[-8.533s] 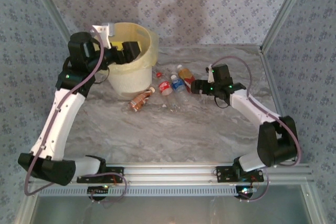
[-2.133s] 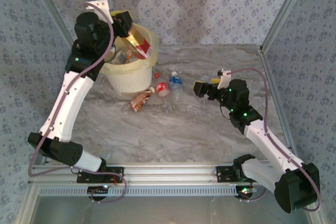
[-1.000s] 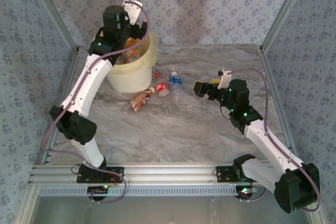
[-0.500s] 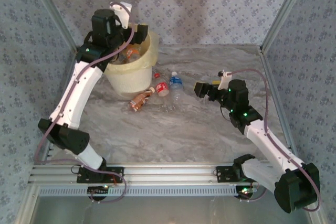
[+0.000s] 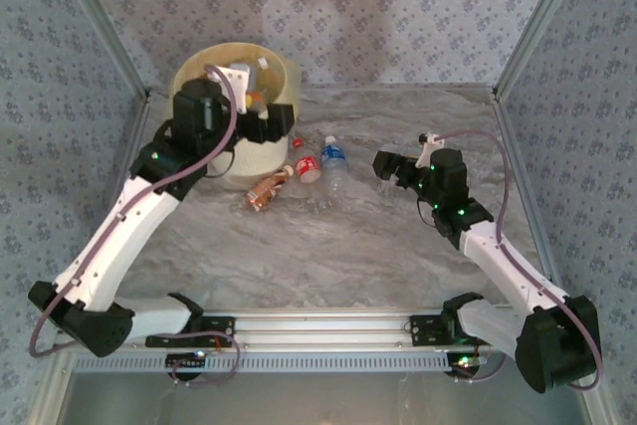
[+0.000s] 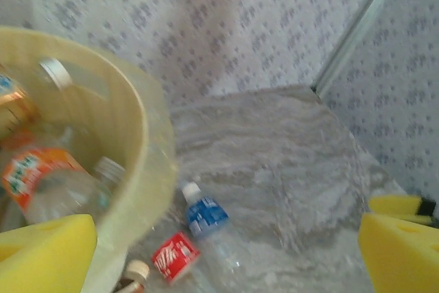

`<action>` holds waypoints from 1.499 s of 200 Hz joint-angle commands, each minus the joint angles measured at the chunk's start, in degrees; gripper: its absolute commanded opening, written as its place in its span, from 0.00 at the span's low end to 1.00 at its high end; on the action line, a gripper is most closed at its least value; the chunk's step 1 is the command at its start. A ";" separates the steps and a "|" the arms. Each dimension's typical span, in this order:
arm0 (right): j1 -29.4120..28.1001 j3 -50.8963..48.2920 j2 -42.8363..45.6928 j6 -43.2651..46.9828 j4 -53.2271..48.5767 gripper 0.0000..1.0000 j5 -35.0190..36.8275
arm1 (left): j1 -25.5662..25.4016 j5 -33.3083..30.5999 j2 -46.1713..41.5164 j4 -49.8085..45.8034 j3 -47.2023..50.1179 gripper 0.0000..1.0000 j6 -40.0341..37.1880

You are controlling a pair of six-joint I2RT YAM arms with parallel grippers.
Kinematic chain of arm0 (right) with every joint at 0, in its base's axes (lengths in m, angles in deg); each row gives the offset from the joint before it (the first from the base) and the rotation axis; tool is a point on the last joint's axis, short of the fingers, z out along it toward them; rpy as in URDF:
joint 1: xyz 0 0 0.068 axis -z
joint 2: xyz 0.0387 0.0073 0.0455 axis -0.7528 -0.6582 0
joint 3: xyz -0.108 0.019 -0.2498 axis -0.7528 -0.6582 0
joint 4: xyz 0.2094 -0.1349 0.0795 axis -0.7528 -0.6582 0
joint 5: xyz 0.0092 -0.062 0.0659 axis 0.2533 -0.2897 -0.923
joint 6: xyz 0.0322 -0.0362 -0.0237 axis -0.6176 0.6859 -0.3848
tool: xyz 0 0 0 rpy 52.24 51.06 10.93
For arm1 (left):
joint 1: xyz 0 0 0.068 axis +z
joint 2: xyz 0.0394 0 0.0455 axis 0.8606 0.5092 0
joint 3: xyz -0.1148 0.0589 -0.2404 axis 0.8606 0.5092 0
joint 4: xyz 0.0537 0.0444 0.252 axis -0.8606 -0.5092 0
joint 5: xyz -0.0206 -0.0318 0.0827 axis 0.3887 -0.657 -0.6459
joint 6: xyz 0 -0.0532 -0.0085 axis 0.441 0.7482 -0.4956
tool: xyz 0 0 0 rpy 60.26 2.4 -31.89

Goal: Put the plastic bottles in the bin

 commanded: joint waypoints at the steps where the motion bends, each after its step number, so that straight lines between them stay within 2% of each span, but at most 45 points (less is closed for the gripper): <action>1: 0.35 -0.46 -0.02 -1.70 3.11 1.00 -0.04 | -4.62 -5.37 -2.05 -2.63 6.65 0.98 -0.76; 36: 0.46 -0.43 0.15 -1.48 2.68 1.00 -0.79 | -8.52 -10.05 -4.63 -1.23 21.55 0.98 -1.35; 63: 0.65 -0.36 0.15 -1.37 2.34 1.00 -1.14 | -7.91 -15.53 -5.92 1.49 32.65 0.98 -2.22; 79: 0.66 -0.27 0.07 -1.23 2.33 1.00 -1.15 | -4.80 -16.52 -4.70 1.72 35.64 0.98 -1.56; 120: 0.66 -0.18 -0.29 -1.29 2.77 1.00 -1.42 | 0.15 -16.20 0.97 7.12 38.02 0.98 -1.12; 163: 0.82 -0.02 -0.07 -1.13 2.68 1.00 -1.77 | 2.39 -18.32 9.11 14.36 38.39 0.98 -8.81; 200: 0.94 0.32 0.45 -1.13 1.91 1.00 -1.96 | 5.91 -12.22 13.98 13.61 34.93 0.98 -8.21; 235: 1.02 -0.71 1.61 -1.07 1.85 1.00 -1.26 | 5.80 -8.41 20.07 12.70 34.43 0.95 -4.72; 268: 1.20 -0.62 1.82 -1.02 2.06 1.00 -1.08 | 3.23 -10.95 24.01 12.67 32.33 0.91 -5.71; 300: 1.34 -0.63 1.70 -1.04 2.16 1.00 -1.23 | 3.14 -12.02 26.21 14.34 30.83 0.85 -4.39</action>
